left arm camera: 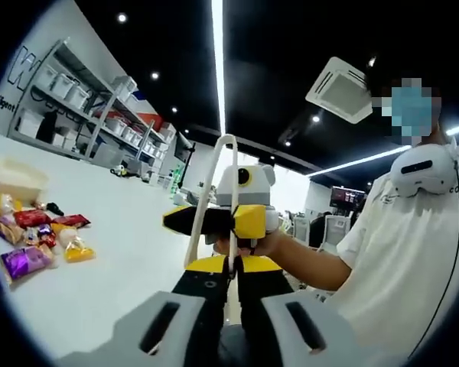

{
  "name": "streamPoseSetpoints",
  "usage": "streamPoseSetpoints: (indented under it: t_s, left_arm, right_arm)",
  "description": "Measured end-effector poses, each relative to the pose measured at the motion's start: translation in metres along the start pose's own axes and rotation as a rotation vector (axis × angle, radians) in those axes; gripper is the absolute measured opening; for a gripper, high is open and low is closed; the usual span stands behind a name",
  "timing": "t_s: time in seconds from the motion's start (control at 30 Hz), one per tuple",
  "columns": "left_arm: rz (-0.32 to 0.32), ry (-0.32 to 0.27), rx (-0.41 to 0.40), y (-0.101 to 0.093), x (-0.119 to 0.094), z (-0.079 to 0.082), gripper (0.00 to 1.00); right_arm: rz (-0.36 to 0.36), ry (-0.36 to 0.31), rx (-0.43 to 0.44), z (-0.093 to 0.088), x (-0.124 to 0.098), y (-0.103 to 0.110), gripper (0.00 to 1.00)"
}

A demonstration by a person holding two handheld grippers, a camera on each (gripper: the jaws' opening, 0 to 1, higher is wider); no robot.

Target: Place the target food into the container with the food tongs after gripping and lifting it, then release it inside without dropping or visibly crushing the food.

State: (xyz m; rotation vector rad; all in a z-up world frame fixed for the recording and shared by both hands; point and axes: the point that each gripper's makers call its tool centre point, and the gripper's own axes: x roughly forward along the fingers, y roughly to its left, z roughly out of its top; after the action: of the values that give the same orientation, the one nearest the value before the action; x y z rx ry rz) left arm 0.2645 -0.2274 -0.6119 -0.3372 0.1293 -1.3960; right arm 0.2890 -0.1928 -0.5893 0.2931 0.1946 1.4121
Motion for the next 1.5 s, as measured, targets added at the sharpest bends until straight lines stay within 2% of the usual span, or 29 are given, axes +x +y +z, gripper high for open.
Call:
streamPoseSetpoints:
  t_s: [0.13,0.17,0.2,0.33,0.47,0.53,0.7,0.77,0.83,1.0,1.03,1.17,1.23,1.37,1.4,1.47,1.5]
  left_arm:
    - [-0.044,-0.016,-0.009,-0.008,0.001,0.004,0.02]
    - [-0.044,-0.014,-0.002,-0.008,0.001,0.004,0.02]
    - [-0.035,-0.005,0.033,-0.006,0.003,0.003,0.02]
    - [-0.053,-0.043,0.019,-0.008,0.004,0.008,0.02]
    - [-0.071,-0.066,0.004,-0.011,0.004,0.012,0.02]
    - [-0.069,-0.059,0.011,-0.011,0.005,0.011,0.02]
    - [-0.05,-0.063,0.003,-0.008,0.007,0.008,0.02]
    - [-0.021,-0.087,0.032,-0.004,0.007,0.012,0.02]
    - [-0.026,-0.091,0.033,-0.006,0.006,0.013,0.03]
    - [0.031,-0.091,0.042,0.004,0.003,0.015,0.04]
    - [0.071,-0.075,0.036,0.011,-0.001,0.013,0.04]
    - [0.136,0.004,0.05,0.022,-0.013,-0.001,0.0]
    - [0.199,-0.005,0.078,0.032,-0.018,0.001,0.0]
    - [0.31,0.054,0.09,0.053,-0.028,-0.009,0.0]
    - [0.344,0.076,0.112,0.059,-0.03,-0.012,0.0]
    - [0.402,0.068,0.122,0.07,-0.034,-0.013,0.0]
    - [0.44,0.066,0.132,0.076,-0.038,-0.013,0.0]
  right_arm:
    - [0.034,-0.018,0.012,0.004,-0.003,0.005,0.27]
    - [0.041,-0.02,-0.006,0.004,-0.003,0.006,0.27]
    - [0.03,-0.02,-0.074,0.004,-0.004,0.005,0.28]
    - [0.042,-0.021,-0.021,0.003,-0.004,0.004,0.29]
    - [0.059,-0.012,-0.034,0.0,-0.002,0.008,0.3]
    - [0.059,-0.017,-0.03,0.0,-0.002,0.008,0.3]
    - [0.078,0.021,0.014,-0.002,-0.002,0.01,0.2]
    - [0.059,0.006,0.015,0.0,-0.002,0.008,0.19]
    - [0.059,0.004,0.031,0.002,-0.002,0.008,0.18]
    - [0.018,-0.011,0.03,0.006,-0.003,0.0,0.18]
    - [-0.018,-0.015,0.029,0.007,-0.005,-0.008,0.18]
    - [-0.039,-0.033,0.07,0.011,-0.013,-0.018,0.18]
    - [-0.071,-0.044,0.085,0.014,-0.018,-0.025,0.18]
    - [-0.148,-0.026,0.074,0.01,-0.022,-0.04,0.18]
    - [-0.192,-0.021,0.051,0.009,-0.023,-0.049,0.18]
    - [-0.221,0.001,0.041,0.006,-0.023,-0.054,0.18]
    - [-0.258,0.004,0.039,0.005,-0.024,-0.06,0.18]
